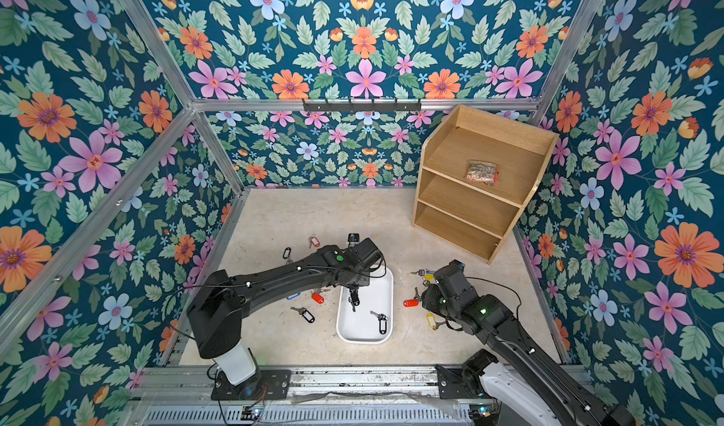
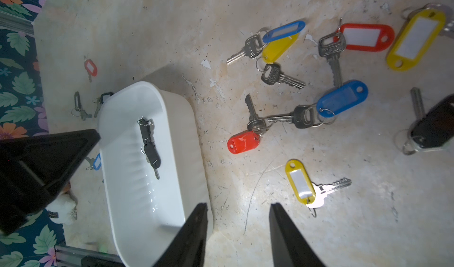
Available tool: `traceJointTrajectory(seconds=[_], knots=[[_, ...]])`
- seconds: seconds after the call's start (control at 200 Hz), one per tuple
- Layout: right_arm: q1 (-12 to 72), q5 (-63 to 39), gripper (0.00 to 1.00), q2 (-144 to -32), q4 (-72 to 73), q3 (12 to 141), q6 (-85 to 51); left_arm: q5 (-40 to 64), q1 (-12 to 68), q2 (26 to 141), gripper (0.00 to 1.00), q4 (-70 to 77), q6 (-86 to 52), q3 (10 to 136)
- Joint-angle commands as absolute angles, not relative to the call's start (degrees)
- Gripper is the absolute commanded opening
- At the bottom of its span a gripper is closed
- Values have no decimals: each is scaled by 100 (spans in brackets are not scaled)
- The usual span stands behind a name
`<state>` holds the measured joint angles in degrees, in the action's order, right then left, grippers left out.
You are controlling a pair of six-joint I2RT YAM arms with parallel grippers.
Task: Take the keys out of the storage box
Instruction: Pick up the key from the storage box.
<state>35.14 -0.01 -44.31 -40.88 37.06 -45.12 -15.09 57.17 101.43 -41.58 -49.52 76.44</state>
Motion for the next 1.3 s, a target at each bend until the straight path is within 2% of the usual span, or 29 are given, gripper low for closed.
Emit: traceJointTrajectory(seconds=[0.0, 0.255, 0.825, 1.065, 1.18, 1.295], knots=[[3516, -9, 46, -4346, -4119, 3729, -4507, -1601, 5714, 10450, 31, -4157, -5356, 7705], [3516, -7, 46, -4203, -4213, 3666, -4470, -1725, 5616, 11133, 32, -4212, -5692, 7879], [3516, -66, 46, -4183, -4175, 3464, -4405, -1915, 5476, 11596, 32, -4022, -5777, 7900], [3516, -53, 45, -4141, -4234, 3454, -4422, -1903, 5476, 11628, 14, -3975, -5660, 7954], [3516, -55, 44, -4130, -4245, 3454, -4452, -1898, 5477, 11569, 0, -3955, -5600, 7930], [3516, -53, 44, -4117, -4265, 3467, -4465, -1933, 5533, 11434, 0, -3955, -5531, 7931]])
